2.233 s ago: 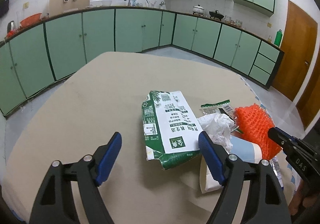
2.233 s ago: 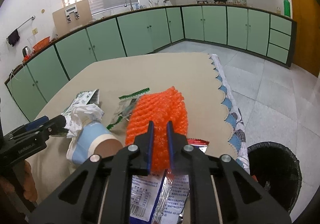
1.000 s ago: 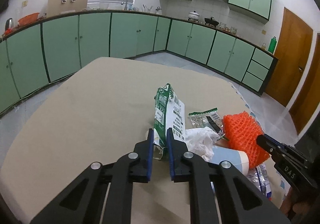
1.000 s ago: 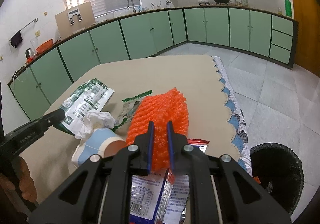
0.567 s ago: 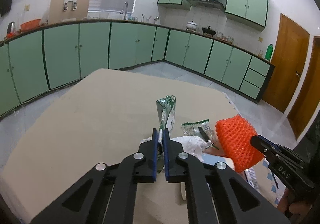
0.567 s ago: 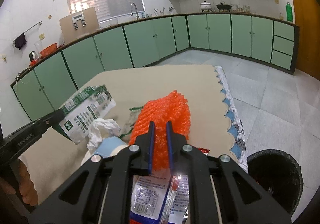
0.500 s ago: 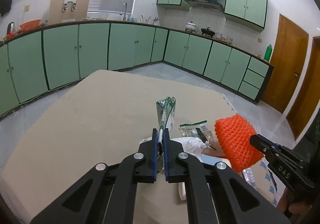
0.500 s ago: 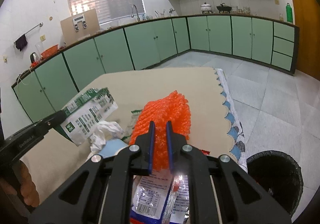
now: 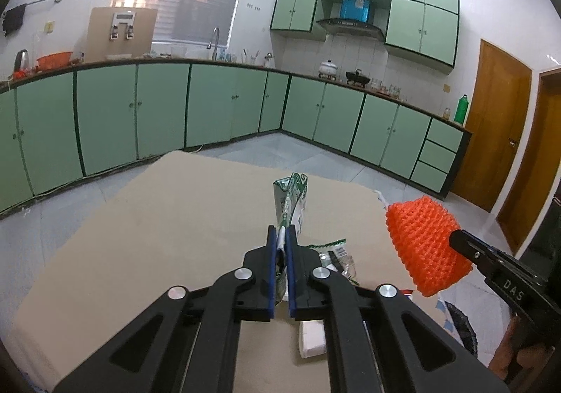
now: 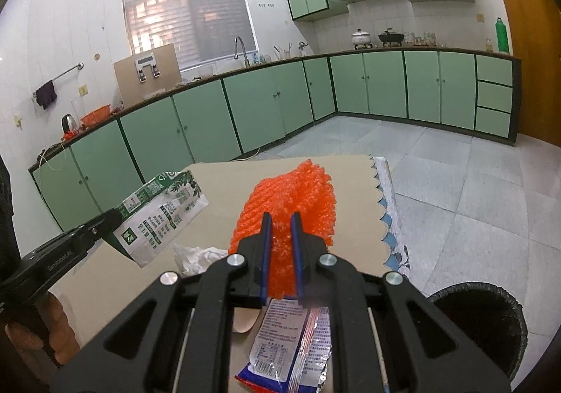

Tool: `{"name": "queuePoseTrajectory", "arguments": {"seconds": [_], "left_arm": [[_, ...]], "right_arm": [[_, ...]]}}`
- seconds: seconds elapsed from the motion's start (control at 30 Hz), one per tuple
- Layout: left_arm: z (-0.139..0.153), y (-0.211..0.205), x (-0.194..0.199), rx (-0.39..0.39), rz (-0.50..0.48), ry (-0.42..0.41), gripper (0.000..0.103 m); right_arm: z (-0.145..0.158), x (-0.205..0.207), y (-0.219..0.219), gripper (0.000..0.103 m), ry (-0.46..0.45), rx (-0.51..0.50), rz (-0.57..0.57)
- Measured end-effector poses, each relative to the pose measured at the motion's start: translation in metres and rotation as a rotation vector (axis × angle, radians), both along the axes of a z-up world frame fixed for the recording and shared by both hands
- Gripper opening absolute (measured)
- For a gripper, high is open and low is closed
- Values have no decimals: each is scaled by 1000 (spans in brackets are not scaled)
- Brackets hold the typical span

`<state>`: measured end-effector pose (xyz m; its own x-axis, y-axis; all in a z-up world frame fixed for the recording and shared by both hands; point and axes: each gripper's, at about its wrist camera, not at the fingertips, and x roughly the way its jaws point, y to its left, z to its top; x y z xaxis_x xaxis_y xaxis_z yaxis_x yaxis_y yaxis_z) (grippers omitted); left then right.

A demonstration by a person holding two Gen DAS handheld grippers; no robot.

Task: Collect trash
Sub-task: 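Carry the paper bag and orange net over the black bin with both tools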

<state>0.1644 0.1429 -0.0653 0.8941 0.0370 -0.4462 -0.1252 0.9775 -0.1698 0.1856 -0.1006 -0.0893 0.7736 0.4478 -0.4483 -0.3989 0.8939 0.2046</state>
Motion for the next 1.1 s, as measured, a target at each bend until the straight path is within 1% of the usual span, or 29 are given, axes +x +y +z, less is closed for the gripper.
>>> {"name": "queuePoseTrajectory", "arguments": {"seconds": [0.13, 0.3, 0.5, 0.83, 1.1], "left_arm": [[6, -11, -5, 9, -32, -20, 5], [8, -24, -4, 8, -76, -24, 5], [9, -43, -3, 8, -131, -25, 5], [10, -100, 0, 10, -259, -28, 5], [5, -168, 8, 9, -392, -10, 5]], "right_arm": [[5, -8, -3, 10, -8, -3, -1], [11, -15, -6, 10, -17, -11, -4], [18, -25, -17, 10, -33, -19, -32], [25, -41, -68, 10, -49, -25, -142], [17, -54, -128, 10, -35, -33, -267]]}}
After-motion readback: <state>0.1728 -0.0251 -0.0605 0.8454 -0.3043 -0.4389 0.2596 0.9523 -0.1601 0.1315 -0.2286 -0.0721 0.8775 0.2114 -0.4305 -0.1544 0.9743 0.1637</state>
